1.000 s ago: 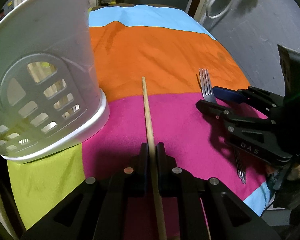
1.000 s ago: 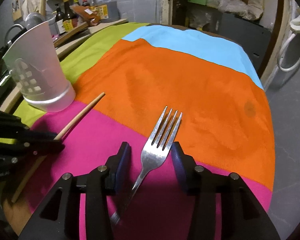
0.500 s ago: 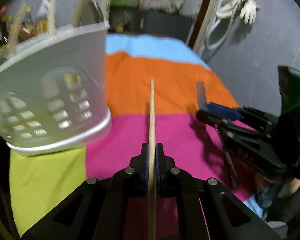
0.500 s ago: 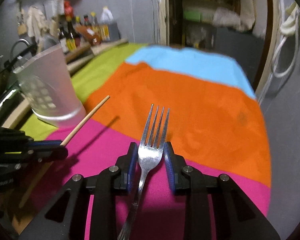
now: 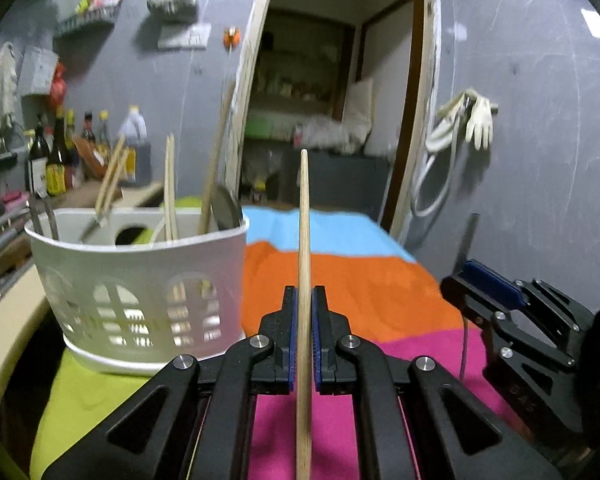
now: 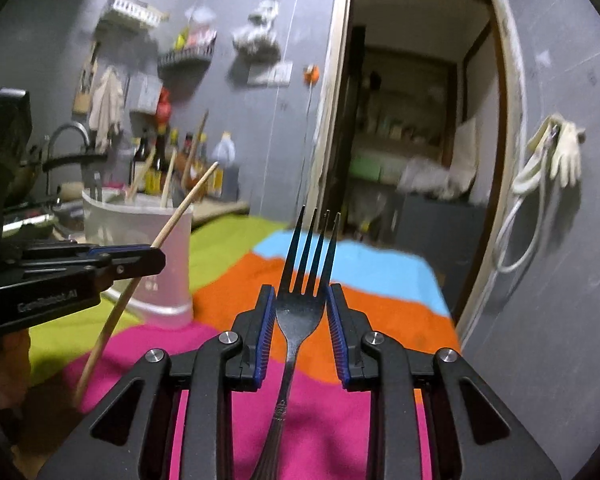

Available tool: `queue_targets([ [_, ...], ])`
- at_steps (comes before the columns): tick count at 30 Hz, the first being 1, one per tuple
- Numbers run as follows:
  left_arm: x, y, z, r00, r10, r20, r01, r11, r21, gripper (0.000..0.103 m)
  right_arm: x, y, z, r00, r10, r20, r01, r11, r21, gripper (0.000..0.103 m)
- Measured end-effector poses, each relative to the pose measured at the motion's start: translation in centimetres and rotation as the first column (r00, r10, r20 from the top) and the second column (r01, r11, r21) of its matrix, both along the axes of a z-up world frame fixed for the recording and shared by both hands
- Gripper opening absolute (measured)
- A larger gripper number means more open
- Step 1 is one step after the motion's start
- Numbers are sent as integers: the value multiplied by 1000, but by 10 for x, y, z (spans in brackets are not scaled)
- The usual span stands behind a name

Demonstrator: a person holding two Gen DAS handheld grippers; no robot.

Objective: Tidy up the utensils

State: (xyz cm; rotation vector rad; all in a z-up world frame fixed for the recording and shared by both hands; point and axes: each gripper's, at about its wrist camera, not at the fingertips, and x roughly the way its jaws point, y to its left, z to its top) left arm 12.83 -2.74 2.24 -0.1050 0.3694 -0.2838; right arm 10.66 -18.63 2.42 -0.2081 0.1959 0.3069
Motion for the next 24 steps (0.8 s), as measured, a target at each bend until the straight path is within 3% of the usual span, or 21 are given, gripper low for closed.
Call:
queue_targets([
  [6,-9,5,7,997,6,82,-4,1000,-28,4,-11,2,14,993,-17,121,14,1000,21,22],
  [7,-10,7,9,996,8,88,-5,1000,-29,4,-12,3,17,991,-15,132,11,1000,27,19],
  [8,-10,8,11,995,11,95,-8,999,-32,4,-12,4,19,990,-28,142,24,999,26,4],
  [14,-8,12,22,994,19,107,-15,999,-38,4,-7,8,29,988,-15,154,9,999,35,4],
  [17,-9,15,19,995,23,95,-20,999,-35,4,7,11,22,998,29,50,-28,999,-18,4],
  [19,-10,21,17,996,29,86,-25,999,-47,4,26,15,15,993,90,-77,-94,994,-50,9],
  [21,-12,27,17,996,32,78,-26,997,-66,4,42,16,7,972,147,-181,-159,986,-52,31],
  [24,-15,38,16,996,54,73,-48,996,-81,4,66,27,-8,934,202,-295,-239,967,-94,35],
])
